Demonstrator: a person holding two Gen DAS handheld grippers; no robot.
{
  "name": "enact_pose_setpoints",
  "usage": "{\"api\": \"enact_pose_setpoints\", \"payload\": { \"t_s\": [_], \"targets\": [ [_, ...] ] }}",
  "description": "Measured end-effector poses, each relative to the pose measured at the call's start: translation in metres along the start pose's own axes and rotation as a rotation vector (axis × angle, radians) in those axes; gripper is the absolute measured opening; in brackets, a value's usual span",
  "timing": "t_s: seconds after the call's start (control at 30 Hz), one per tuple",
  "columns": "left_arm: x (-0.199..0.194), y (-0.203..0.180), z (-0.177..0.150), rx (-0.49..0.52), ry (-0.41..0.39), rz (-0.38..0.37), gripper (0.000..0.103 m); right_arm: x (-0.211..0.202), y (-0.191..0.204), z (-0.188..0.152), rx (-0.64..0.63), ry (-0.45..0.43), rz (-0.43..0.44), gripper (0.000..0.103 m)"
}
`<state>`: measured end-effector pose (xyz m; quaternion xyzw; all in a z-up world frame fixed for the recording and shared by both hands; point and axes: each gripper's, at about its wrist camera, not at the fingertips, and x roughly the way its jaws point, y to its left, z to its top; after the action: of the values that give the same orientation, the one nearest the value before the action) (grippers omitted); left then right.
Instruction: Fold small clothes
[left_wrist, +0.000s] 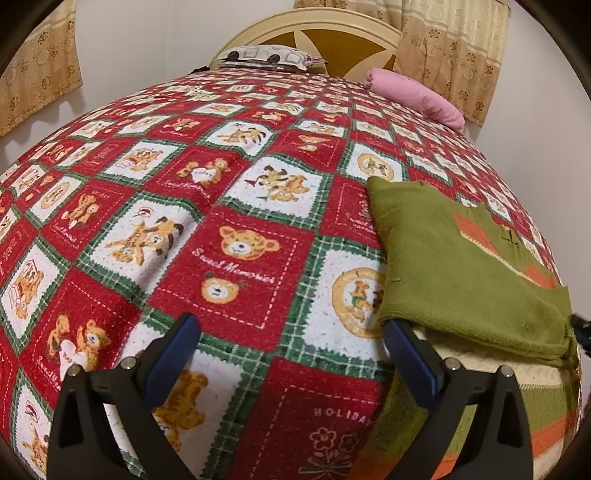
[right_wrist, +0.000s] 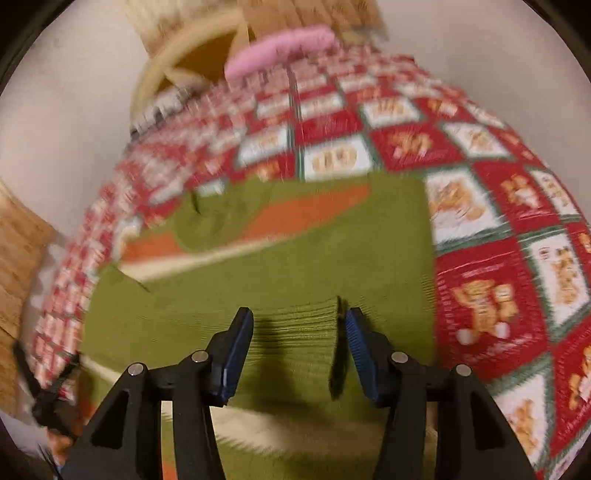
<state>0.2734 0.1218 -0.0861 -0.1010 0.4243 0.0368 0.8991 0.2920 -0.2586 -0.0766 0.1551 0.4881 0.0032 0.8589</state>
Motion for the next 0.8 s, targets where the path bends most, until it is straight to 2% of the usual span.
{"api": "enact_pose_setpoints", "payload": {
  "t_s": [0.03, 0.07, 0.1, 0.17, 0.27, 0.33, 0.4, 0.47, 0.53, 0.57, 0.67, 0.8],
  "targets": [
    [0.000, 0.000, 0.000, 0.001, 0.001, 0.003, 0.102, 0.003, 0.005, -0.002, -0.026, -0.005, -0.028, 0.045],
    [0.000, 0.000, 0.000, 0.002, 0.002, 0.008, 0.102, 0.003, 0.017, -0.004, -0.091, -0.035, -0.084, 0.025],
    [0.000, 0.000, 0.000, 0.003, 0.004, 0.011, 0.102, 0.003, 0.024, -0.006, -0.133, -0.035, -0.097, 0.011],
    [0.000, 0.000, 0.000, 0.005, 0.006, 0.015, 0.103, -0.005, 0.035, -0.009, -0.167, -0.073, -0.108, 0.010],
    [0.001, -0.001, 0.000, 0.010, 0.009, 0.023, 0.103, -0.035, 0.045, -0.005, -0.232, -0.241, -0.172, 0.010],
    [0.002, -0.002, 0.000, 0.013, 0.011, 0.026, 0.103, -0.044, 0.045, 0.000, -0.240, -0.303, -0.196, 0.010],
    [0.003, -0.003, 0.000, 0.016, 0.016, 0.043, 0.103, -0.030, 0.045, 0.004, -0.279, -0.277, -0.292, 0.010],
    [0.004, -0.003, 0.001, 0.016, 0.019, 0.051, 0.103, -0.013, 0.040, 0.004, -0.304, -0.225, -0.332, 0.010],
    [0.005, -0.003, 0.001, 0.014, 0.017, 0.049, 0.103, 0.010, 0.021, -0.006, -0.269, -0.120, -0.300, 0.010],
    [0.006, -0.003, 0.001, 0.013, 0.017, 0.050, 0.103, 0.009, 0.017, -0.007, -0.253, -0.138, -0.284, 0.011],
    [0.006, -0.002, 0.001, 0.011, 0.015, 0.056, 0.103, 0.008, 0.012, -0.004, -0.229, -0.124, -0.260, 0.013],
    [0.000, 0.006, 0.001, -0.026, -0.008, 0.042, 0.103, -0.001, 0.008, -0.006, -0.213, -0.114, -0.277, 0.028]
  ]
}}
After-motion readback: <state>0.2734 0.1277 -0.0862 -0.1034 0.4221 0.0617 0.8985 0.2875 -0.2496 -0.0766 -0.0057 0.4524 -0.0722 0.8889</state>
